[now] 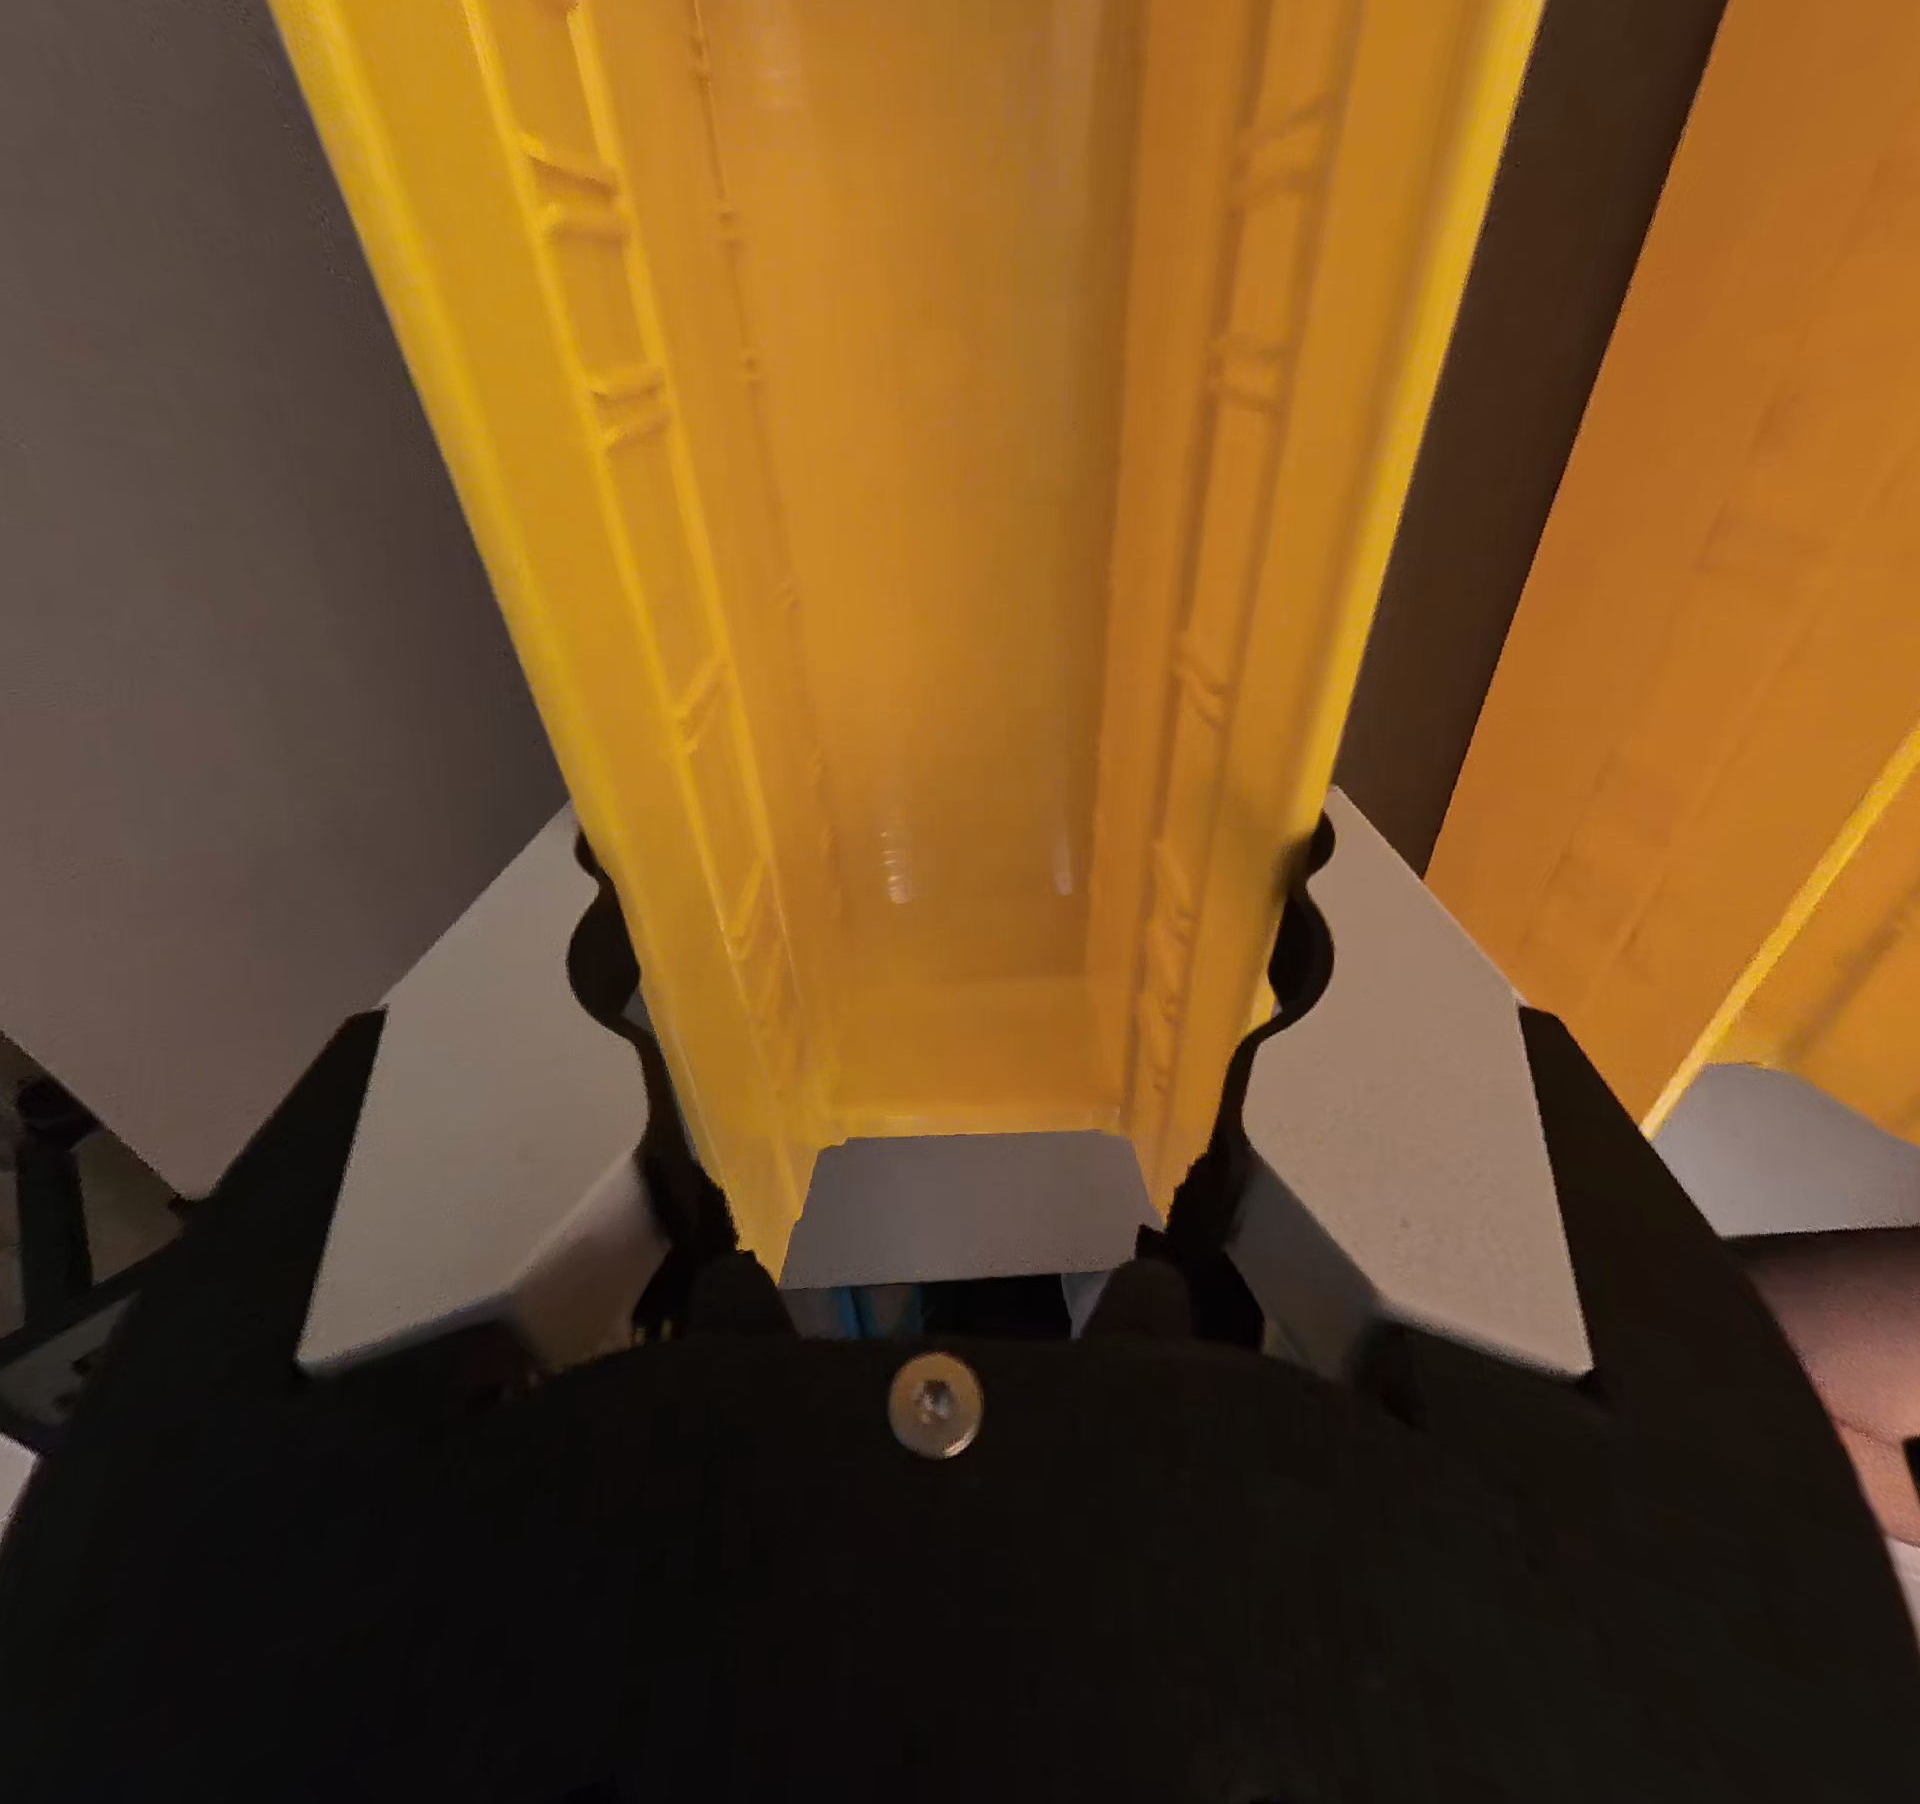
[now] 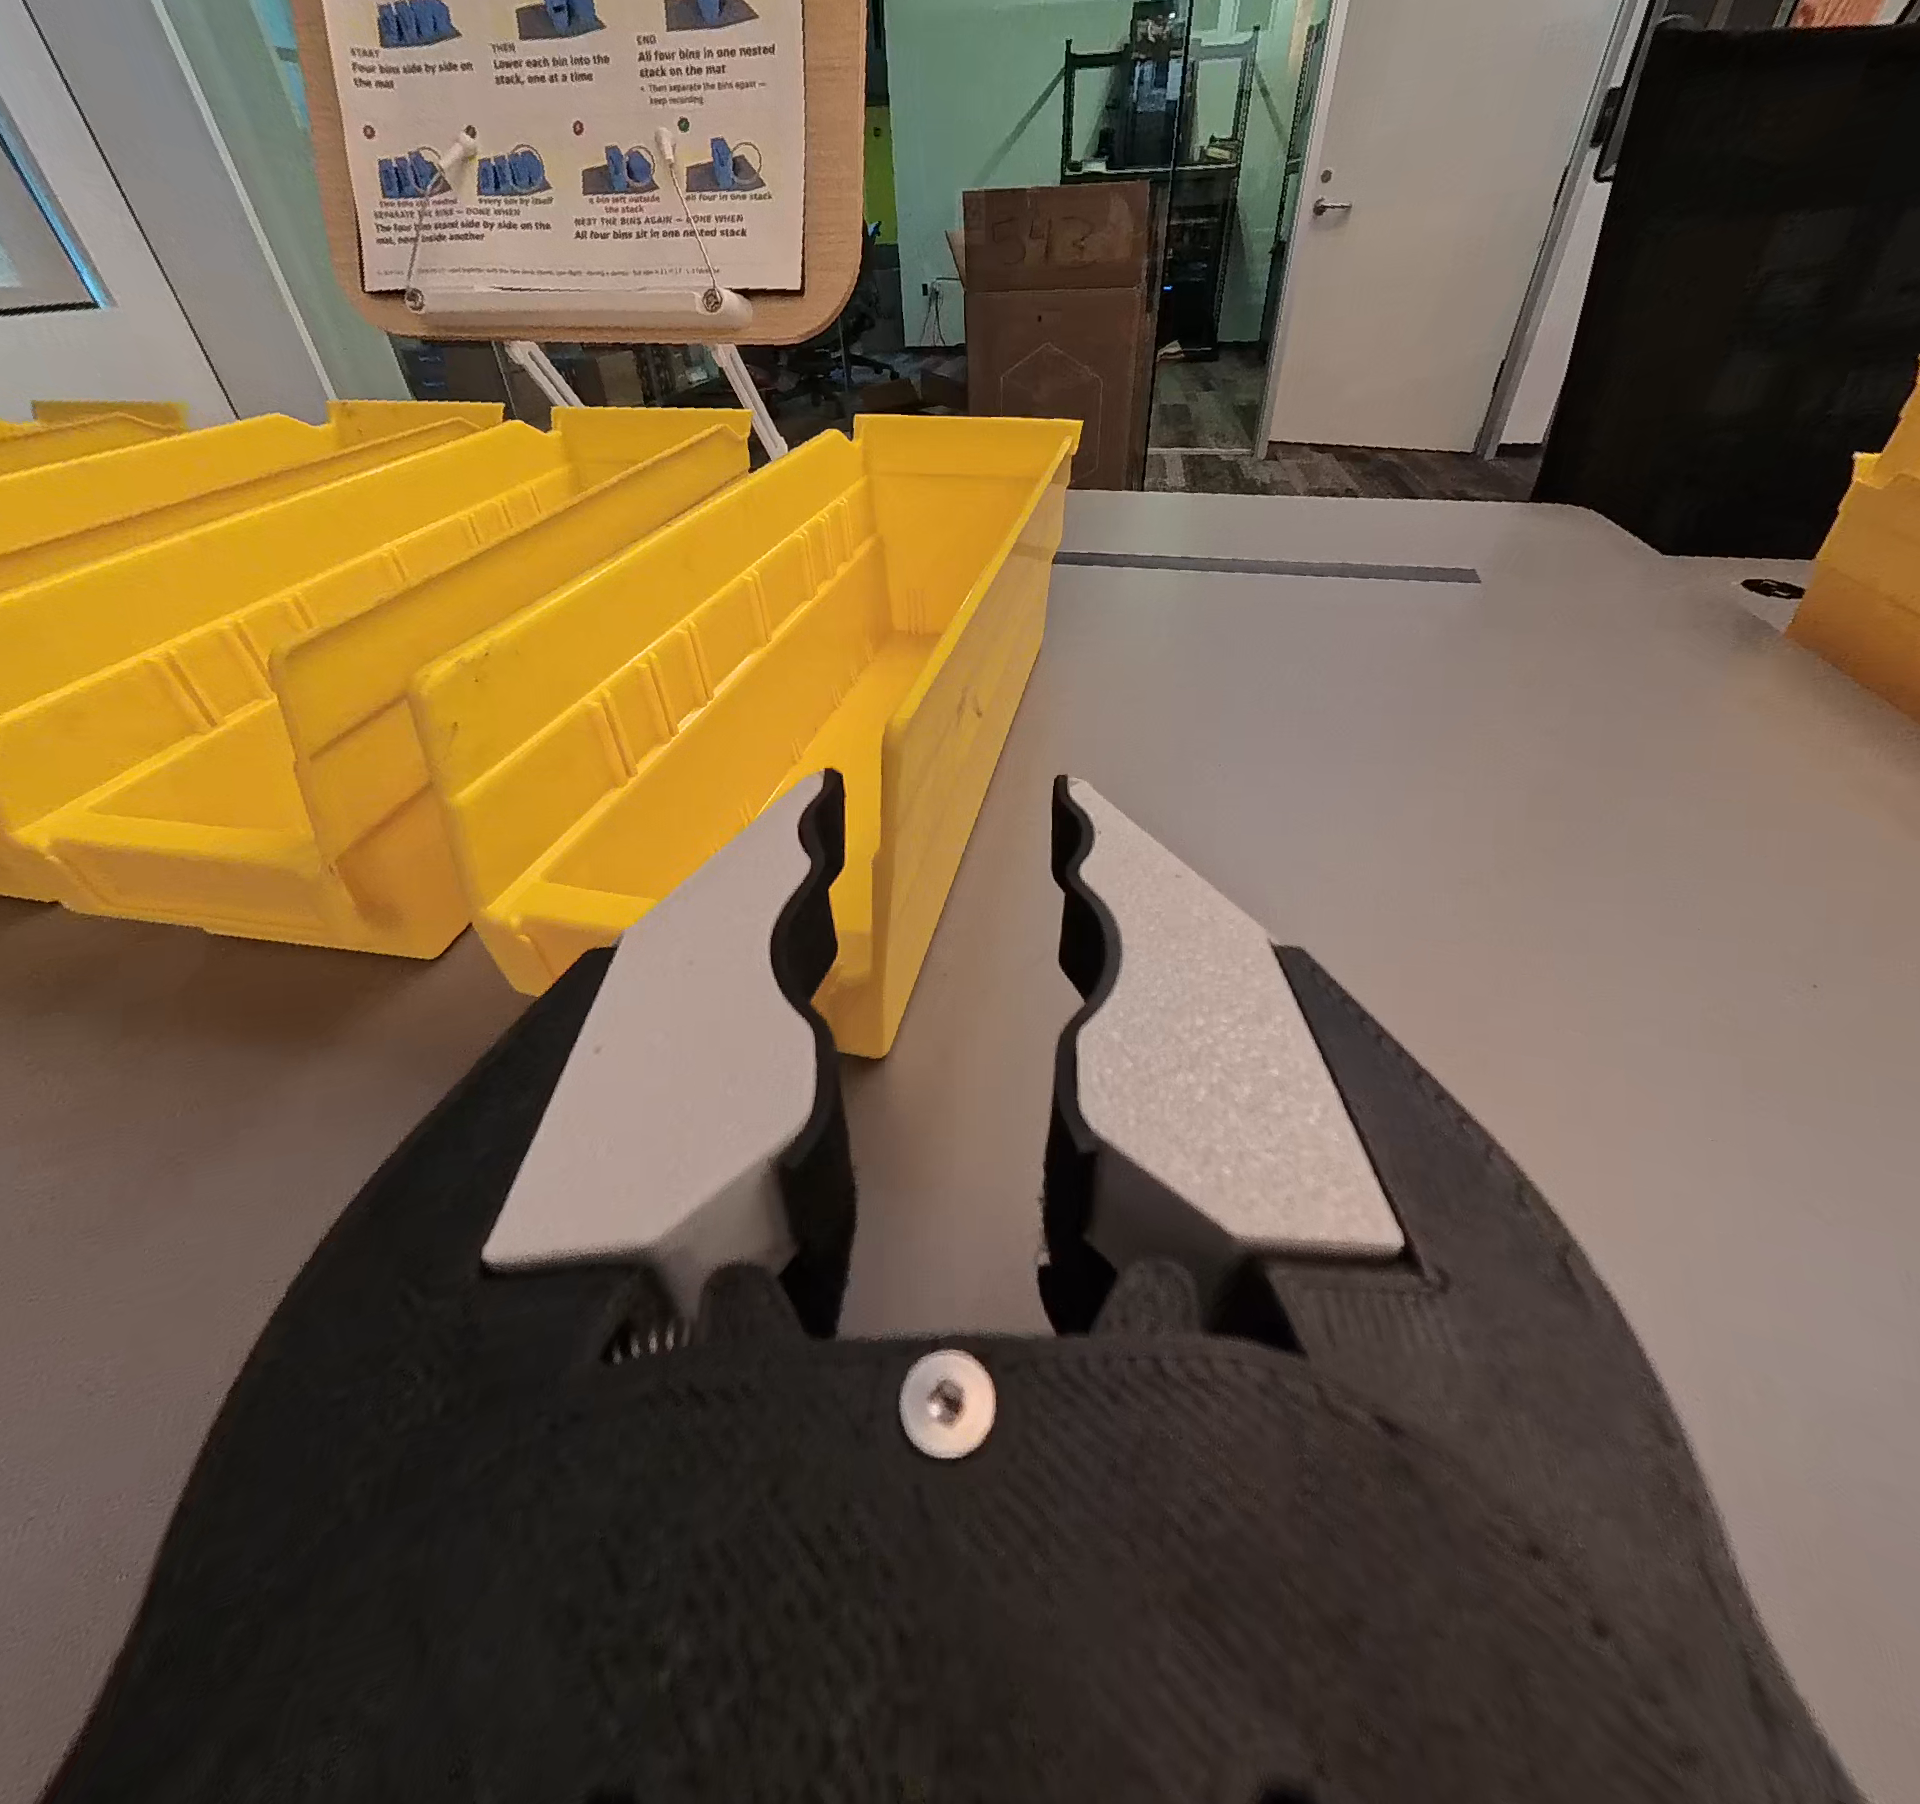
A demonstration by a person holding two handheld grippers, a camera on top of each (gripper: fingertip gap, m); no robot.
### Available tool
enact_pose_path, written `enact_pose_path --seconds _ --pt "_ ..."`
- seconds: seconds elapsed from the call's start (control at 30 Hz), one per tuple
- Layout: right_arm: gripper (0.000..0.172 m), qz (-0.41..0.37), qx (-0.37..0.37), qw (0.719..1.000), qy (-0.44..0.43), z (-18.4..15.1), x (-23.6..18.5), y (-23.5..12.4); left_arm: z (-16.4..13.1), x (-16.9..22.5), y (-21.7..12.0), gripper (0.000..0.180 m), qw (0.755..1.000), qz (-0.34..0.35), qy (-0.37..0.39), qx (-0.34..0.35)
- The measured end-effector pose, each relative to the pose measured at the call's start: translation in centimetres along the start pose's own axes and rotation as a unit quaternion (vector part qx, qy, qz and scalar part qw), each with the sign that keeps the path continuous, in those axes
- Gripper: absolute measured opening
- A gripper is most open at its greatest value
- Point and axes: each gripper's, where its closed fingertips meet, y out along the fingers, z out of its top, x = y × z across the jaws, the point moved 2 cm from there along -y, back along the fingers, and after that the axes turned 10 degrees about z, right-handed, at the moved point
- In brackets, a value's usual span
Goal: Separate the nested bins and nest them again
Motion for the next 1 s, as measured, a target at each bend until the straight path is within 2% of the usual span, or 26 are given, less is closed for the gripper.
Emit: enact_pose_path --seconds 0.3,0.6,0.77,1.0 --pt "0.039 0.001 -0.008 1.0 0.004 -0.3 0.1 0.2 1.1 -0.7 -0.3 0.126 0.999 -0.013 -0.007 0.032" --pt "0.039 0.001 -0.012 1.0 0.011 -0.4 0.2 0.3 2.1 -1.4 -1.5 0.12 0.998 0.026 -0.006 0.056" --pt "0.039 0.001 -0.013 1.0 0.015 -0.5 0.3 0.3 2.1 -1.5 -1.7 0.121 0.996 0.069 0.007 0.049" --pt "0.039 0.001 -0.011 1.0 0.021 -0.5 0.4 0.2 1.6 -1.4 -0.5 0.125 0.997 0.07 0.005 0.023"
